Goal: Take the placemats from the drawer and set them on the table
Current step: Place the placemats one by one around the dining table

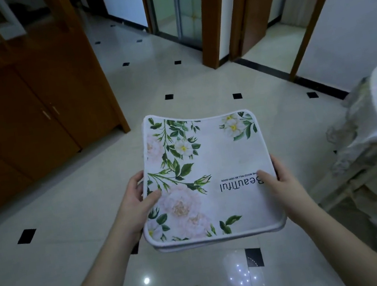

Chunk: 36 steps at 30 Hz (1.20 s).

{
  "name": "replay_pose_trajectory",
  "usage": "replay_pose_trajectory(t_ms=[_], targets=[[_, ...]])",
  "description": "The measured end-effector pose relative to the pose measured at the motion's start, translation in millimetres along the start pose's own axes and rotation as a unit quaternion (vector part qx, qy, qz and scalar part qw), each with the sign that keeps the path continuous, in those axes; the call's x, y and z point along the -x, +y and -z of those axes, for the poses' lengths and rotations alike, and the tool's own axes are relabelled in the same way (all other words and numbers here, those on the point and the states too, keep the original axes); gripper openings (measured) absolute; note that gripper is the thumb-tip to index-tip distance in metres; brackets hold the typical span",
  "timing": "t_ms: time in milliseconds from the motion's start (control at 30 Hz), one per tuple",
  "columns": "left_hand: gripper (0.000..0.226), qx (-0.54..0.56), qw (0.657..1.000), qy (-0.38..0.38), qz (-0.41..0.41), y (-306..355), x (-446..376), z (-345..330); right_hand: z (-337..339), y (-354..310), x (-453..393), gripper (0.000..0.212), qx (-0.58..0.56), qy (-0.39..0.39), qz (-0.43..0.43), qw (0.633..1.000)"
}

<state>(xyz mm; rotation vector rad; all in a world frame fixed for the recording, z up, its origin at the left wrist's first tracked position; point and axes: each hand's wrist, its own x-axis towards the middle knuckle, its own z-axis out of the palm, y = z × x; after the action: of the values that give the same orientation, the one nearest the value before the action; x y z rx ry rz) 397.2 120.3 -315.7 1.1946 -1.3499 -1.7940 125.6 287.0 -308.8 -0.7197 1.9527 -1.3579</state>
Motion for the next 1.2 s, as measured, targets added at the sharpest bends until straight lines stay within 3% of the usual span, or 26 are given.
replay_pose_trajectory(t_ms=[267,533,900,1200], targets=[[0.057,-0.04,0.995,-0.088,0.006,24.5,-97.6,-38.6,18.8,-0.8,-49.8,0.038,-0.038,0.088,-0.004,0.995],[0.064,-0.063,0.984,-0.165,0.025,41.0,-167.5,-135.2,86.6,3.2,-90.3,0.039,-0.086,0.133,-0.018,0.987],[0.042,-0.1,0.982,-0.156,0.025,66.8,-254.4,-304.1,211.8,20.5,-192.6,0.047,-0.132,0.172,-0.019,0.976],[0.038,-0.095,0.983,-0.155,0.026,67.4,-302.2,-394.2,278.5,37.0,-245.5,0.052,-0.179,0.197,-0.025,0.964]])
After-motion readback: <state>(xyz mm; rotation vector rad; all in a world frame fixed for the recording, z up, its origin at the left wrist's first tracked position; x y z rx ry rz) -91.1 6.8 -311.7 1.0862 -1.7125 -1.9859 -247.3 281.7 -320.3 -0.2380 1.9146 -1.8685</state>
